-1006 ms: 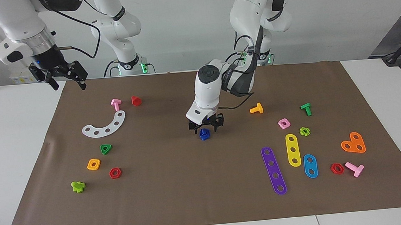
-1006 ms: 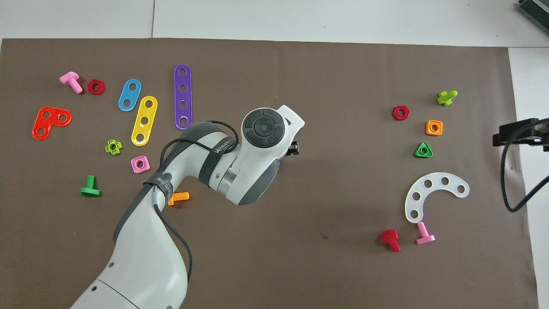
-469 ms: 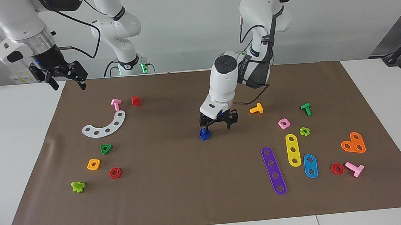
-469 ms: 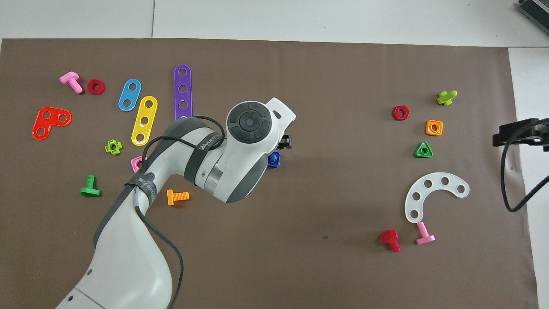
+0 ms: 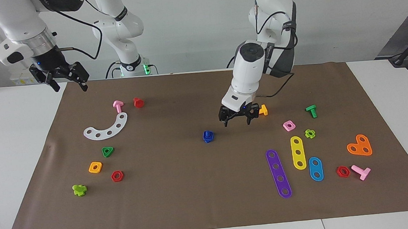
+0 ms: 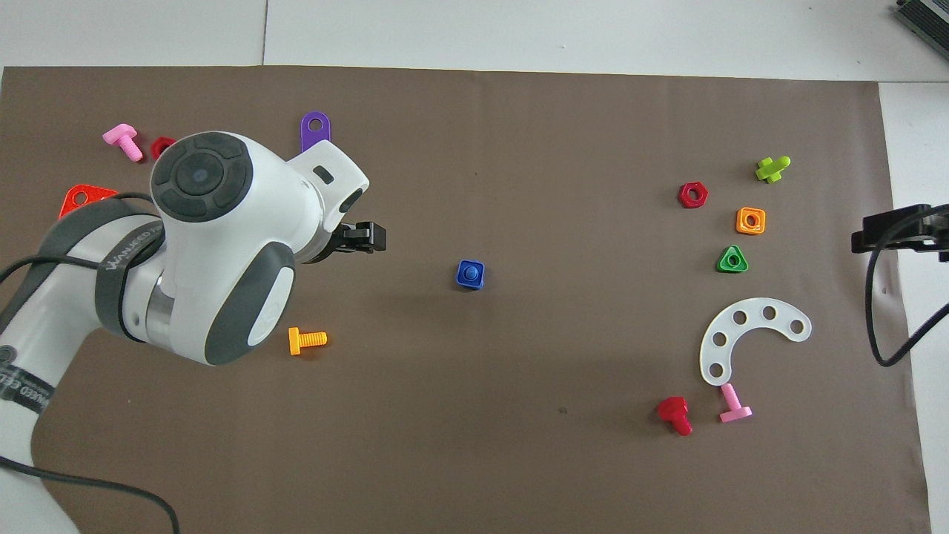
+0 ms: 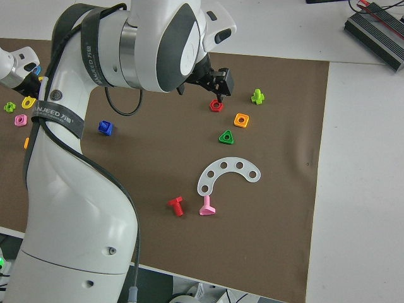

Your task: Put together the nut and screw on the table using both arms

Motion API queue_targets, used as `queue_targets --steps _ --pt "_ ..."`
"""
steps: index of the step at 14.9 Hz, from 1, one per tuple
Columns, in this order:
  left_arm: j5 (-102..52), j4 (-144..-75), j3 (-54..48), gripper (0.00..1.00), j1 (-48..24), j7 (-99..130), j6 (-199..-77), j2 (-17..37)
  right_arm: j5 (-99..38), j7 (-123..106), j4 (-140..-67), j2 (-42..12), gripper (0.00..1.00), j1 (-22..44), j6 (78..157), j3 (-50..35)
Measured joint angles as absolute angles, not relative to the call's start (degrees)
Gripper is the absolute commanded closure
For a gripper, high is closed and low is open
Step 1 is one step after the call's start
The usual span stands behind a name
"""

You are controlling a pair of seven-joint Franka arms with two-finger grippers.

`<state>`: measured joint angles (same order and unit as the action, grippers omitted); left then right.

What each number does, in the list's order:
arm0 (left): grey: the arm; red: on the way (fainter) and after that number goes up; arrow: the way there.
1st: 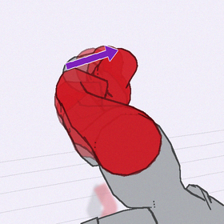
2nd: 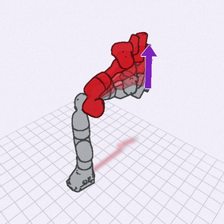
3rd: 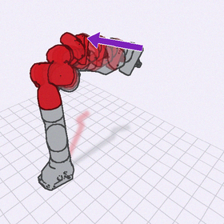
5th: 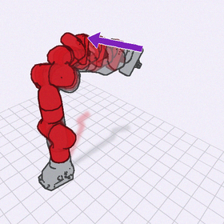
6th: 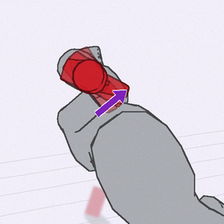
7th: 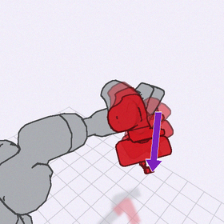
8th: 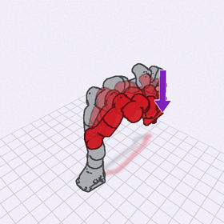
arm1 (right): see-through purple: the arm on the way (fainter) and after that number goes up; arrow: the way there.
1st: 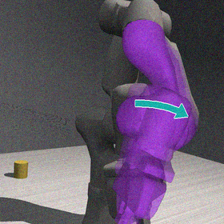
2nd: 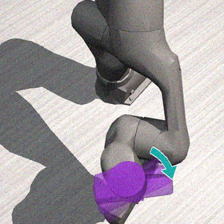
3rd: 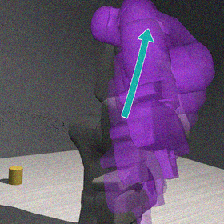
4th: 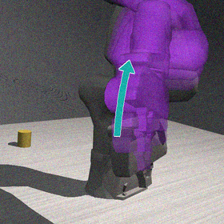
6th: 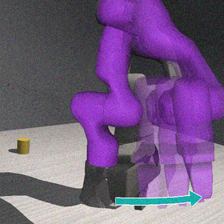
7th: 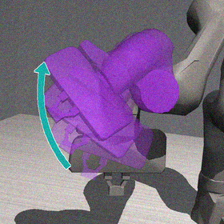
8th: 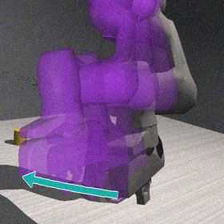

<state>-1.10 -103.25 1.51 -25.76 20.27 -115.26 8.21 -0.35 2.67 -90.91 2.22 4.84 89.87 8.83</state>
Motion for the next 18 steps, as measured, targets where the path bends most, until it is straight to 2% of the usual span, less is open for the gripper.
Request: queue_targets --steps 11,18 --pt "-1.09 -102.08 1.71 0.0 -10.15 9.35 -105.73 -1.64 -0.35 2.67 -90.91 2.22 0.0 4.84 89.87 8.83" --pt "-1.08 -88.96 1.75 0.0 -2.88 -1.57 -90.89 -0.07 -0.35 2.67 -90.91 2.22 0.0 4.84 89.87 8.83"
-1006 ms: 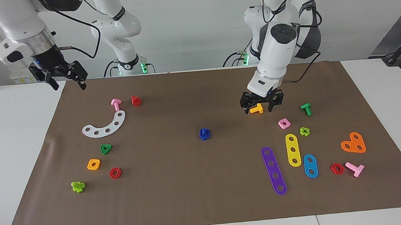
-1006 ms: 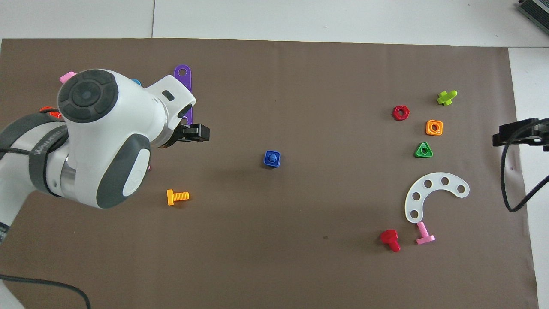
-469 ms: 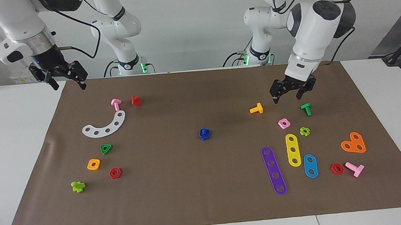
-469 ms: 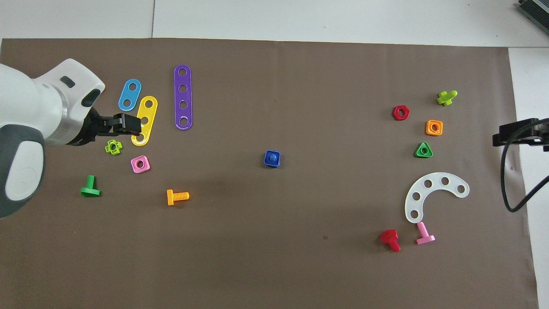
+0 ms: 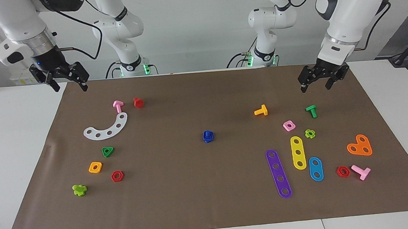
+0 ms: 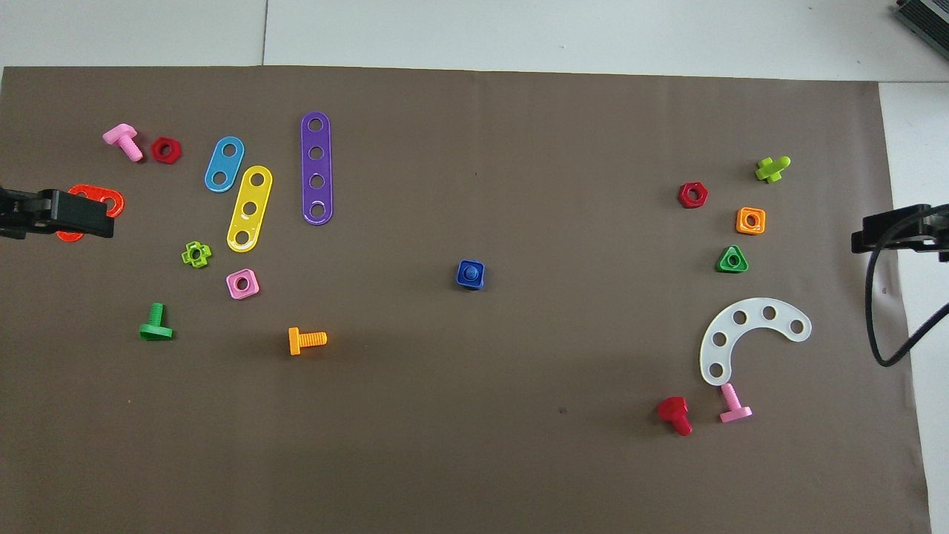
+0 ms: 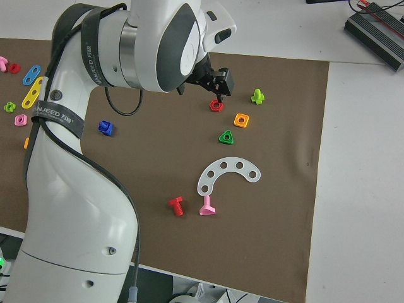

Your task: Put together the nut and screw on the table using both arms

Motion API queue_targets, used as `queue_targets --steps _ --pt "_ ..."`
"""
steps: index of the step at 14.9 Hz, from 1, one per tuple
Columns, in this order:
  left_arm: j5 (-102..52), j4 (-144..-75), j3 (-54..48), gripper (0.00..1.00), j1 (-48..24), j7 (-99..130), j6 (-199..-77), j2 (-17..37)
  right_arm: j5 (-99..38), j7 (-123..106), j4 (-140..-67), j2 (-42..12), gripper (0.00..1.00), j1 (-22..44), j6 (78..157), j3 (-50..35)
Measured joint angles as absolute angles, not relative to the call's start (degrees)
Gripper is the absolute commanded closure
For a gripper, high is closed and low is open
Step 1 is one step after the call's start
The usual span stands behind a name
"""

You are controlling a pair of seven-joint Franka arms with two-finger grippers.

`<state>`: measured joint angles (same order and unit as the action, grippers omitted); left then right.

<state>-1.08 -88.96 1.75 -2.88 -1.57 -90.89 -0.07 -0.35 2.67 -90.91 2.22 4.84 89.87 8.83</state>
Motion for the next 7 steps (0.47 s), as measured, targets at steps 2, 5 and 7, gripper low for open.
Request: queue_targets --steps 2,5,7 --pt "-1.08 -87.5 1.75 0.0 -2.07 -2.33 -89.1 0.41 -0.35 2.67 -90.91 2.22 0.0 4.84 89.87 8.83" --pt "-1.08 -87.14 1.73 0.0 -1.97 -2.38 -87.97 0.58 -0.35 2.67 -90.91 2.22 0.0 4.84 89.87 8.83" --pt "-1.08 -87.04 1.62 0.0 -1.97 -2.38 -87.76 0.25 -0.35 2.67 -90.91 2.22 0.0 4.84 89.87 8.83"
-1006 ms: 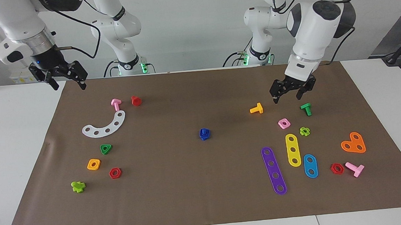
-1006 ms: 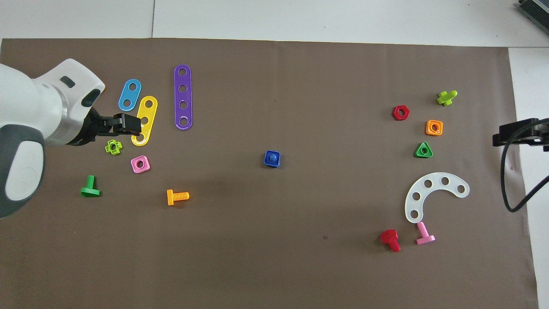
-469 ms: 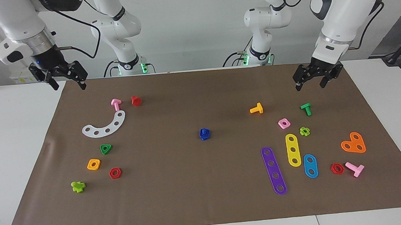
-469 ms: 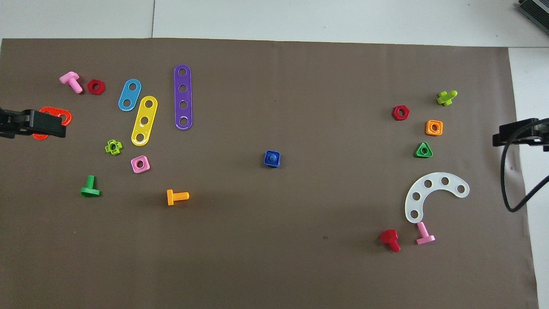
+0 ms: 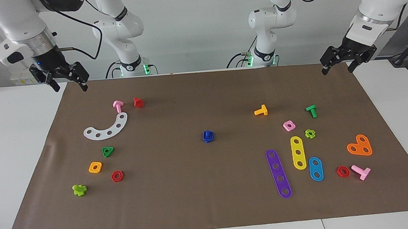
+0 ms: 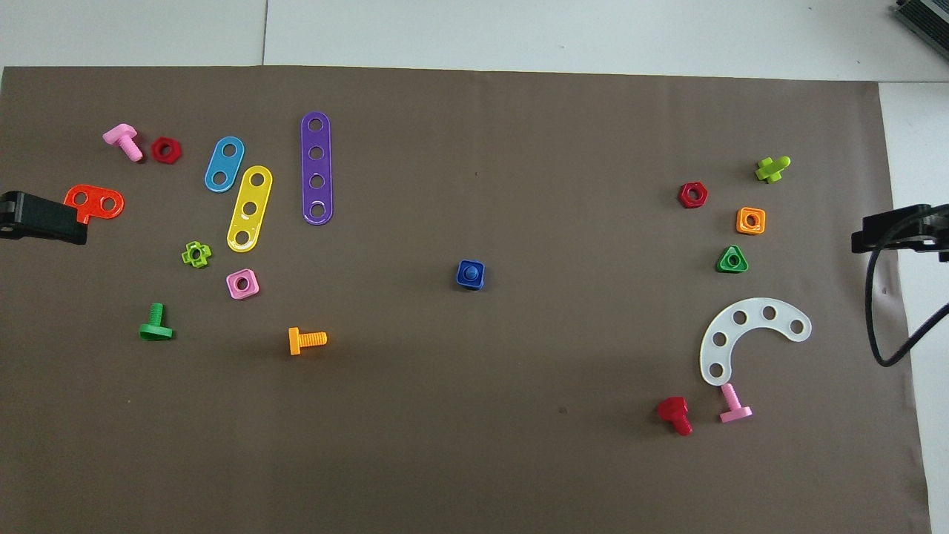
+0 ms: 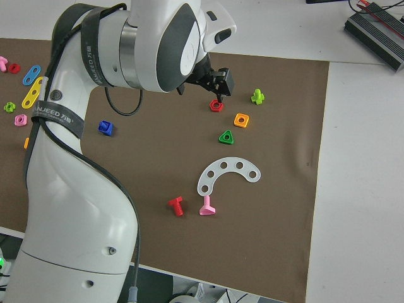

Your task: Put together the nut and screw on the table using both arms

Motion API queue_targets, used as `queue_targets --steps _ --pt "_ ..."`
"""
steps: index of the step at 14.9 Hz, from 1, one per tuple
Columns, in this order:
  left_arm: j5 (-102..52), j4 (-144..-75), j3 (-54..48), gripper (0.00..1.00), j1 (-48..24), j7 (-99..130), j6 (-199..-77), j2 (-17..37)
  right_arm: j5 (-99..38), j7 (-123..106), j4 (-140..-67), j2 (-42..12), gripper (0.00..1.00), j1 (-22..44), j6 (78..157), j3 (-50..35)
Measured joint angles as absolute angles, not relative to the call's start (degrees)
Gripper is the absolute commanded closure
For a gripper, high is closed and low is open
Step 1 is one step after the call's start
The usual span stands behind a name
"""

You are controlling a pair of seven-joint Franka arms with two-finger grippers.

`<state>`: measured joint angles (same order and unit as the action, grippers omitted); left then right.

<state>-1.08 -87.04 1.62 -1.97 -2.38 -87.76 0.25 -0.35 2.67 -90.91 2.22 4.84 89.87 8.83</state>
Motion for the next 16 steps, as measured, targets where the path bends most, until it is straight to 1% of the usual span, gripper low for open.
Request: queue_targets --steps 16 --pt "-1.08 -87.5 1.5 0.0 -1.97 -2.56 -86.73 -0.11 -0.35 2.67 -90.91 2.21 0.0 4.84 89.87 8.83"
